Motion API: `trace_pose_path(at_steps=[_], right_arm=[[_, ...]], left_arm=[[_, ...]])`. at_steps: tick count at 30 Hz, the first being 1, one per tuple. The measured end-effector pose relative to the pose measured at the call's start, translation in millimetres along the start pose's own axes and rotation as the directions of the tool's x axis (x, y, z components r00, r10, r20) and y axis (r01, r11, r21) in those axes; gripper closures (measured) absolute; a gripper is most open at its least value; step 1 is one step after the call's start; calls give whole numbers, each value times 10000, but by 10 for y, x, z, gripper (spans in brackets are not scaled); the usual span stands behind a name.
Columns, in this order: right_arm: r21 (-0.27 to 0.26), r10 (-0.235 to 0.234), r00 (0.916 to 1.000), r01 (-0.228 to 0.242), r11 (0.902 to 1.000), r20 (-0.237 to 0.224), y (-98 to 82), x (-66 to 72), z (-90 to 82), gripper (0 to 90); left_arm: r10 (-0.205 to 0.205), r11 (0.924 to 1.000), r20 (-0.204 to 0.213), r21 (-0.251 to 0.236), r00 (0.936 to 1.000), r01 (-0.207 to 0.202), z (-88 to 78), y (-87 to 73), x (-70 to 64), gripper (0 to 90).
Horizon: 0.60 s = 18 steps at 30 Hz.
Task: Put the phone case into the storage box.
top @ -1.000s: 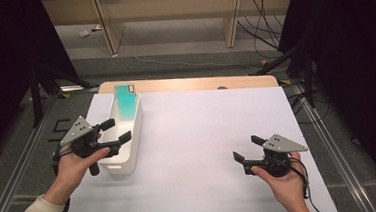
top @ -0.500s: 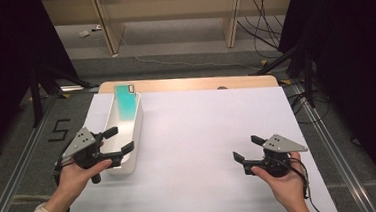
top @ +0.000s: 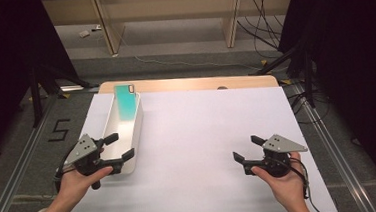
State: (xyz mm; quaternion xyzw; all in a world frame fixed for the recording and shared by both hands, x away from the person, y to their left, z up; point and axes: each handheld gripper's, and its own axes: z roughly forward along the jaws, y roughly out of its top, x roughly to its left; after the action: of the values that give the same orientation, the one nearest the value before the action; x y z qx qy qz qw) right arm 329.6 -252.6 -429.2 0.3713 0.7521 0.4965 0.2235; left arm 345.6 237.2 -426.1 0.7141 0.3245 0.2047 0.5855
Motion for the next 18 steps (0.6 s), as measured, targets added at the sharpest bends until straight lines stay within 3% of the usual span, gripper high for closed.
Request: trace_pose_path(at_steps=[5,18], right_arm=[[-161,95,9999,-97,9998,-115,-6,9,21,163],[-122,24,10000,-24,9999,36,-8,-3,17,163]], left_arm=[[227,9997,-20,95,9997,-227,-17,-38,-27,186],[274,9996,42,104,9996,-275,12,-109,-55,184]])
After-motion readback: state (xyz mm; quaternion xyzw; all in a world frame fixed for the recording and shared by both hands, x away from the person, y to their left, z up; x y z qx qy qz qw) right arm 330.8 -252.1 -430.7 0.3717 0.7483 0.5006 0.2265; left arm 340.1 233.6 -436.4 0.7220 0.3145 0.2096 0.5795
